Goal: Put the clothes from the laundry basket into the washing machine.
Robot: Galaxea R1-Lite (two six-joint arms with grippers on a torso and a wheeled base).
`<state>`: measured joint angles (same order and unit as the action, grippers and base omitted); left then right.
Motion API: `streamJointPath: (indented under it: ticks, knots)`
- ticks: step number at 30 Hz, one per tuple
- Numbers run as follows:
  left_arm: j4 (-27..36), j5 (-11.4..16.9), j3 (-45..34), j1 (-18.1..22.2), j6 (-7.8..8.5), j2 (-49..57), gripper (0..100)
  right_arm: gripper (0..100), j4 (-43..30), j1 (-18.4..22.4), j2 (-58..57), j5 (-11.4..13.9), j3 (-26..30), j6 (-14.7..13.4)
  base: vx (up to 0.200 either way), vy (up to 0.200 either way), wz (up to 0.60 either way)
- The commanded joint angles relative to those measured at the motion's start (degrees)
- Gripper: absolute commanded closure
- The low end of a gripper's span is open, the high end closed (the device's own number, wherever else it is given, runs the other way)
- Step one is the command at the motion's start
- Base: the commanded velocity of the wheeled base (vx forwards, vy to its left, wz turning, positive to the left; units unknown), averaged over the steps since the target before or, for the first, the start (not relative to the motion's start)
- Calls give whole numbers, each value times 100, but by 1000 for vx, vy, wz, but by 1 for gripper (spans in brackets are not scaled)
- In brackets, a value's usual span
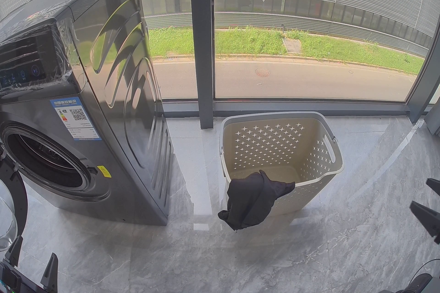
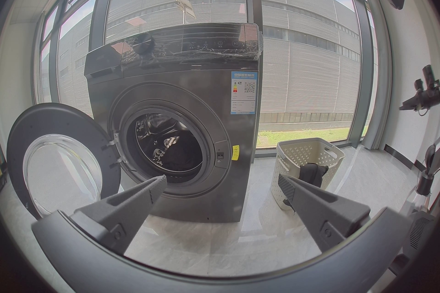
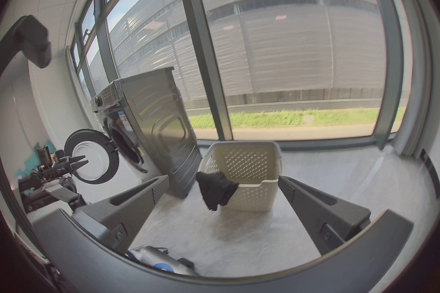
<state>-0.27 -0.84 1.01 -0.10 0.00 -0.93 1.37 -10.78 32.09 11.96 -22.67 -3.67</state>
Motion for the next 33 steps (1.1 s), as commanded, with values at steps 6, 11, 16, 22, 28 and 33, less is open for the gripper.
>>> streamJointPath:
  ticks: [6,11,16,22,28,33]
  knots:
    - [-8,-13,-101,1,-35,93,0,0,3036,-1076,4640,237,721,-407,0,0,0]
    - [-8,-13,-101,1,-26,93,0,0,3212,-1120,5009,228,677,-415,0,0,0]
    - [-8,-4,-101,1,-26,93,0,0,3238,-1243,5545,87,527,-503,0,0,0]
    - [-8,-4,-101,1,-18,93,0,0,3265,-1243,5888,52,404,-538,0,0,0]
    - [0,-4,-101,1,0,93,0,0,4003,-1234,6547,-124,439,-600,0,0,0]
    - [-8,5,-101,1,9,93,0,0,4777,-1339,7453,-220,510,-617,40,0,0]
